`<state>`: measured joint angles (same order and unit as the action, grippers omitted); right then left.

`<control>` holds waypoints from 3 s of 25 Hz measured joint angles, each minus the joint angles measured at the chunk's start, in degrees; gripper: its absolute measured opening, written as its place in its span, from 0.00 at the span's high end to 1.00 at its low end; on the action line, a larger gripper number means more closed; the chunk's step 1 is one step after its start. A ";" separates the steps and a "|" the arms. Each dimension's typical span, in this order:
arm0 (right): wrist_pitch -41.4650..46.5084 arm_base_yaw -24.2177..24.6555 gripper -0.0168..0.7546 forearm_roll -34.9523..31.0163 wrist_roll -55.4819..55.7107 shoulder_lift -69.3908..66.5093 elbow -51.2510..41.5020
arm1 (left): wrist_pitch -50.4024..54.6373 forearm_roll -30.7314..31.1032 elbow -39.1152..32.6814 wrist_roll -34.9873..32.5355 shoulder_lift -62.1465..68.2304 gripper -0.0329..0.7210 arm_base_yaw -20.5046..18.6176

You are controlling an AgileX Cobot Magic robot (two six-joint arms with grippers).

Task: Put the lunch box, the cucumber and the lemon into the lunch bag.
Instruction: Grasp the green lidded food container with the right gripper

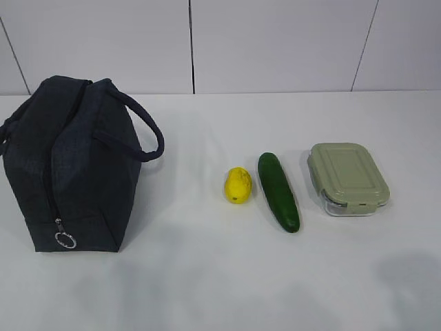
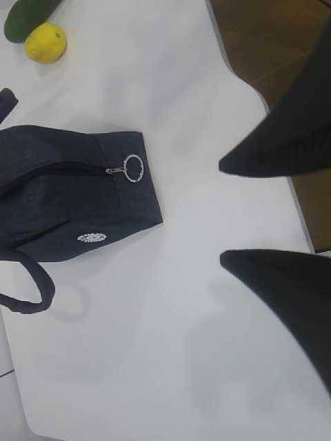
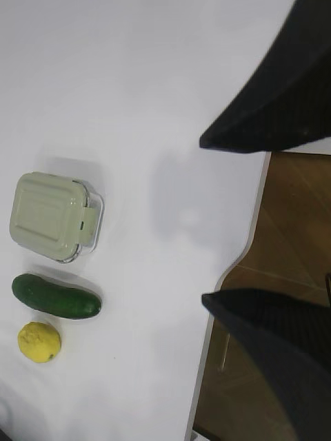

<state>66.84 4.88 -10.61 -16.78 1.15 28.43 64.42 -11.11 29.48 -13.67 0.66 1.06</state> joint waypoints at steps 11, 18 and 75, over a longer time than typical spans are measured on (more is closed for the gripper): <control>0.00 0.00 0.37 0.00 0.00 0.00 0.00 | 0.00 0.00 0.00 0.00 0.00 0.64 0.00; 0.00 0.00 0.37 0.00 0.00 0.00 0.00 | 0.00 0.00 0.00 0.00 0.00 0.64 0.00; -12.48 0.56 0.37 -57.53 -32.89 -66.55 11.78 | 0.00 0.21 0.00 0.21 0.00 0.64 0.00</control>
<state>54.36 5.43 -68.14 -49.67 -65.40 40.21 64.42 -10.90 29.48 -13.46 0.66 1.06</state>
